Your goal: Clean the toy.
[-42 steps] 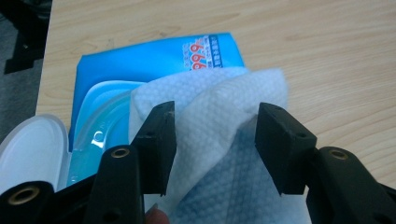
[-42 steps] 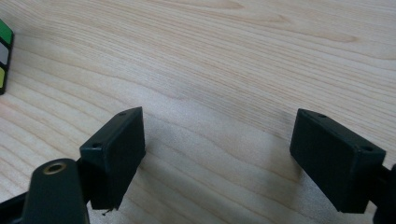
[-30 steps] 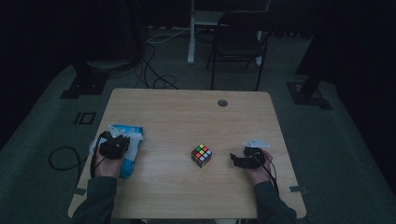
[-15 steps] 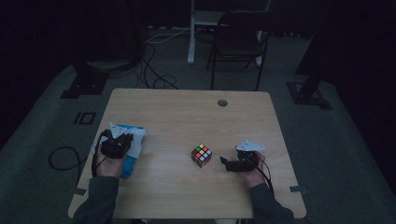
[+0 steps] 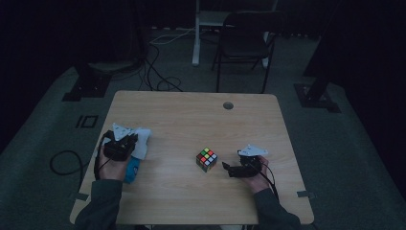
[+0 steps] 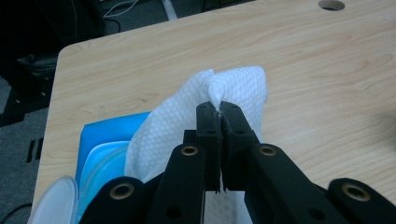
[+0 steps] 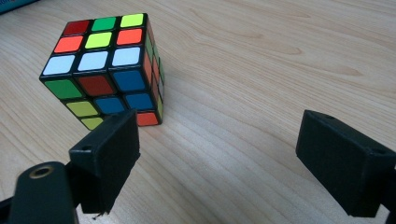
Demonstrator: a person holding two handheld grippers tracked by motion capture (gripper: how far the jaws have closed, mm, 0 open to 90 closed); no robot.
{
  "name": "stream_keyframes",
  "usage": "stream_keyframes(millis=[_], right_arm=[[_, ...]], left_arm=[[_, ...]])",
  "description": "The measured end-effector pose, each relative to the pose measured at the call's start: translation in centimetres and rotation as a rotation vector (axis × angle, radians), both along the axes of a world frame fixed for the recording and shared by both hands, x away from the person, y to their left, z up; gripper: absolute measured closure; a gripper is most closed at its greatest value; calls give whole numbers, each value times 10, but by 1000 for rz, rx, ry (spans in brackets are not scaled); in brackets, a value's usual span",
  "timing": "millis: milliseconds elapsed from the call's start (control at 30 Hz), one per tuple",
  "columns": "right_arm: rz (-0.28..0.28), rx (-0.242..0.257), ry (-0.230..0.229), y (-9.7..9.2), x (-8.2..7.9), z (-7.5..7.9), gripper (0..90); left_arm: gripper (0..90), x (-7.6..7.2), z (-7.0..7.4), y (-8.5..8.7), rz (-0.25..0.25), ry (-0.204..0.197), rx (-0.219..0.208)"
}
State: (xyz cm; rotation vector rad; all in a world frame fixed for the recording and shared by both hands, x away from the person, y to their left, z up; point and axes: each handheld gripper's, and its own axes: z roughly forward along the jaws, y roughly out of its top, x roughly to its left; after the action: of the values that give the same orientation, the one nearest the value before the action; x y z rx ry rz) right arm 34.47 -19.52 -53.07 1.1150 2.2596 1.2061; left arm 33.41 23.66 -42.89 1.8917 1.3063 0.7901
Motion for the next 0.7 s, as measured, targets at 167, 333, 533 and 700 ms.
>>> stream_keyframes(millis=[167, 333, 533, 700], right_arm=[[2, 9, -3, -1, 0, 1, 143], [5, 8, -6, 0, 0, 1, 144], [4, 9, -8, -1, 0, 1, 146], [4, 8, -7, -1, 0, 1, 148]], left_arm=[[881, 1, 4, 3, 1, -8, -2], [880, 3, 10, 7, 5, -20, -10], [879, 5, 14, 15, 8, -24, -25], [879, 7, 17, 19, 7, -30, -37]])
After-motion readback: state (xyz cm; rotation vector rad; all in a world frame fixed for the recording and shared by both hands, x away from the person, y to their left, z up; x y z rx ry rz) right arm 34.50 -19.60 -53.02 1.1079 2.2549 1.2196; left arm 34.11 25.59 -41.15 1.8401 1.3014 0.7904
